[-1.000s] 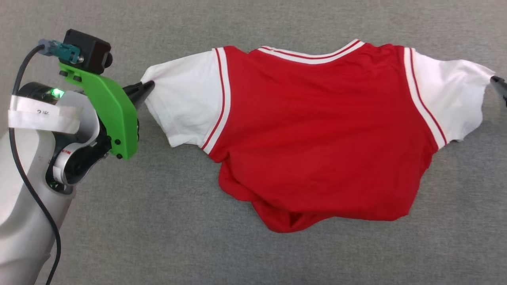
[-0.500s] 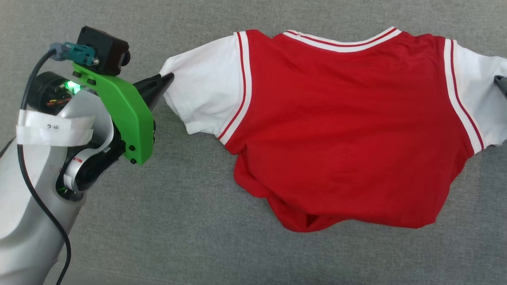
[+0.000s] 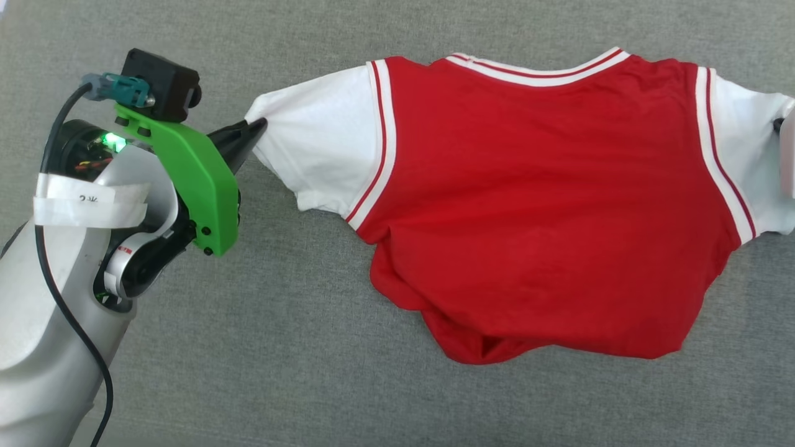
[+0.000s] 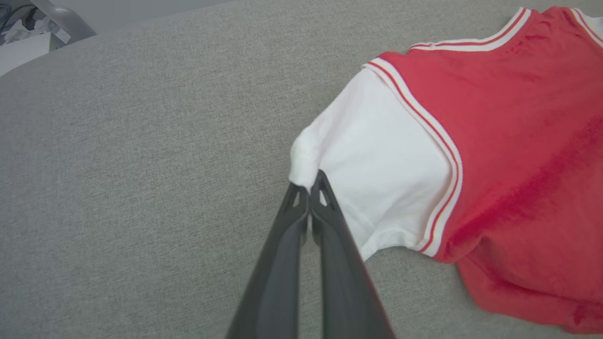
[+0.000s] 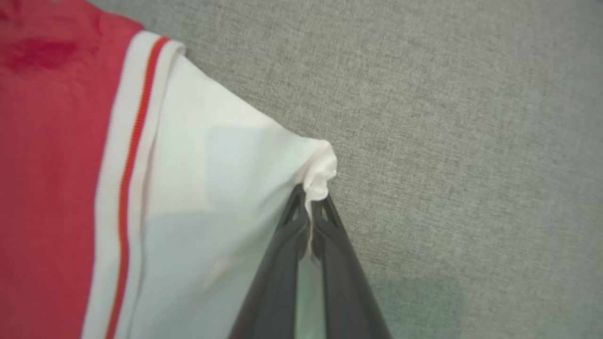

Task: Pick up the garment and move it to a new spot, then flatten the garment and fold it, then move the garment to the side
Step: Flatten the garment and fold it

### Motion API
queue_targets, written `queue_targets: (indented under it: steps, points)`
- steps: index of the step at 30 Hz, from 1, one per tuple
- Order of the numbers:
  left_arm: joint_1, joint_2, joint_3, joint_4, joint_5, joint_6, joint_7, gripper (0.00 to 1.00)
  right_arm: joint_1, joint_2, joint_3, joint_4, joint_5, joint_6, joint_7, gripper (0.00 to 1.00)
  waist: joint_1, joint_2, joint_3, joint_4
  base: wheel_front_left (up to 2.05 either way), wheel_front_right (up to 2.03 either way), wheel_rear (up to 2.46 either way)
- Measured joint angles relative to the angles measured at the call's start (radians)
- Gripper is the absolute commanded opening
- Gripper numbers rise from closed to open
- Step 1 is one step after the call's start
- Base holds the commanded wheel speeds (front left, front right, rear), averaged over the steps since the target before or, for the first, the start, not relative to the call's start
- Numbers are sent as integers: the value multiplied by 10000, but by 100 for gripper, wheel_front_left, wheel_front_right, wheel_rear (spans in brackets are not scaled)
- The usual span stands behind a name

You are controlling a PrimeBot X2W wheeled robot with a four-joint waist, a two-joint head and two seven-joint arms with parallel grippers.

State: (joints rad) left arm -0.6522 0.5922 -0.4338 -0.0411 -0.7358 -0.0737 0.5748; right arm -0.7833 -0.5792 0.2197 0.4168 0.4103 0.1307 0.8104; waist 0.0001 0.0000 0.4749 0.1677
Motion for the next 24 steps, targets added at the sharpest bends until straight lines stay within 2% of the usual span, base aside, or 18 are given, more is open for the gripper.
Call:
queue_targets:
  steps: [14,24]
  points:
    - [505,44,569,648,150,244,-1471,0,359,-109,-188,251,199,10,-3365,0,-1,0,-1542,-414,0,0,0]
    - [1160,332,1273,98,332,688,-2644,0,681,-282,-616,-420,247,19,-4786,0,-1,0,-2860,-746,0,0,0]
